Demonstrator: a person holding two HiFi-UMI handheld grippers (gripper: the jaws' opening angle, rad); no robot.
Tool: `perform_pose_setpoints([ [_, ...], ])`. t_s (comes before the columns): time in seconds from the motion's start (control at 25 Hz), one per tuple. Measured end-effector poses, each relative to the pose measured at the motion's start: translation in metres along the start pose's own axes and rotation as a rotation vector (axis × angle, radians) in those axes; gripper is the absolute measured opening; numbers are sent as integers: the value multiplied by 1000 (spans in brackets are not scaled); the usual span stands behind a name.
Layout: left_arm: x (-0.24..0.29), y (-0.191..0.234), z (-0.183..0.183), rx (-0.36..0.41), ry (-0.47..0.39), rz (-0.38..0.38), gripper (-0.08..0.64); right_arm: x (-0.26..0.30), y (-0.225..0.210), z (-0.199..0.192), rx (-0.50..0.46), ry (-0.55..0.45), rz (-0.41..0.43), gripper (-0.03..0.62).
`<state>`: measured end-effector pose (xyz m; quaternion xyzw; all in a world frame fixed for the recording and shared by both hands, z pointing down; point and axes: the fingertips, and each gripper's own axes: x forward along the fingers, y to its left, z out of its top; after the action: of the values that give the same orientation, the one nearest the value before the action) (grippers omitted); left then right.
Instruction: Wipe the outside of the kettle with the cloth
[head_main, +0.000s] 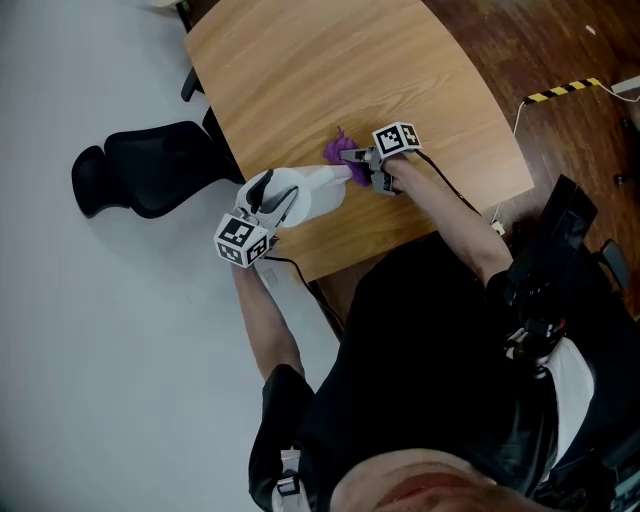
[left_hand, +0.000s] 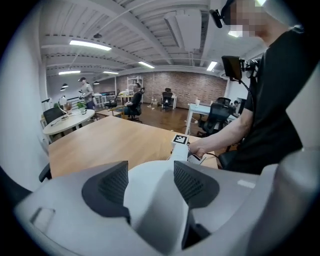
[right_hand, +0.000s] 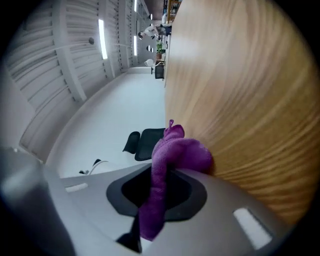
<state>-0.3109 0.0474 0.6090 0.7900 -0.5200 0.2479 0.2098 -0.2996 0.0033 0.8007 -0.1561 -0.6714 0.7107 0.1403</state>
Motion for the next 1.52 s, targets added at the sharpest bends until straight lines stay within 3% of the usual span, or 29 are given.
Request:
perform_pose_setpoints([
  [0.2,12,-7,4,77,50,-182,170,-1,-36,-25,27,52,-104,57],
  [0.32,4,-8,6,72,68,-193,184,4,-54,-60,54,60,-105,57],
  [0.4,-17,-1,30,-10,17,-119,105,3,-33,-71,17,32,-59,57],
  [0.48,-42,11,72,-134,-72,53,91,-18,27,-54,-100,-18,1,57],
  [0.56,-60,4,94,-213,-108,254,92,-47,107,-38,-224,-66,141,57],
  [0.6,-62,-7,95,-226,-114,317,92,-58,150,-35,-314,-76,213,57],
  [0.68,-49,-33,84,-220,-114,357,92,-69,213,-40,-478,-44,299,57],
  [0.72,-40,-42,74,-211,-99,357,94,-66,224,-50,-490,-8,315,57],
  [0.8,-30,-48,50,-180,-46,374,105,-51,216,-74,-440,55,308,58],
  [1.0,-18,-29,22,-7,-5,406,109,-38,154,-82,-543,33,223,57],
  [1.04,-11,-26,21,16,0,397,107,-39,132,-80,-512,21,200,57],
  [1.16,7,-16,21,18,7,366,123,-43,41,-79,-285,-7,36,57],
  [1.28,17,-9,18,32,5,345,135,-39,-3,-81,-249,6,-66,57],
  [1.44,23,-4,19,28,-31,353,130,-46,5,-73,-247,-9,-78,57],
  [1.52,11,-1,28,-55,-98,391,107,-58,55,-63,-262,-72,28,57],
])
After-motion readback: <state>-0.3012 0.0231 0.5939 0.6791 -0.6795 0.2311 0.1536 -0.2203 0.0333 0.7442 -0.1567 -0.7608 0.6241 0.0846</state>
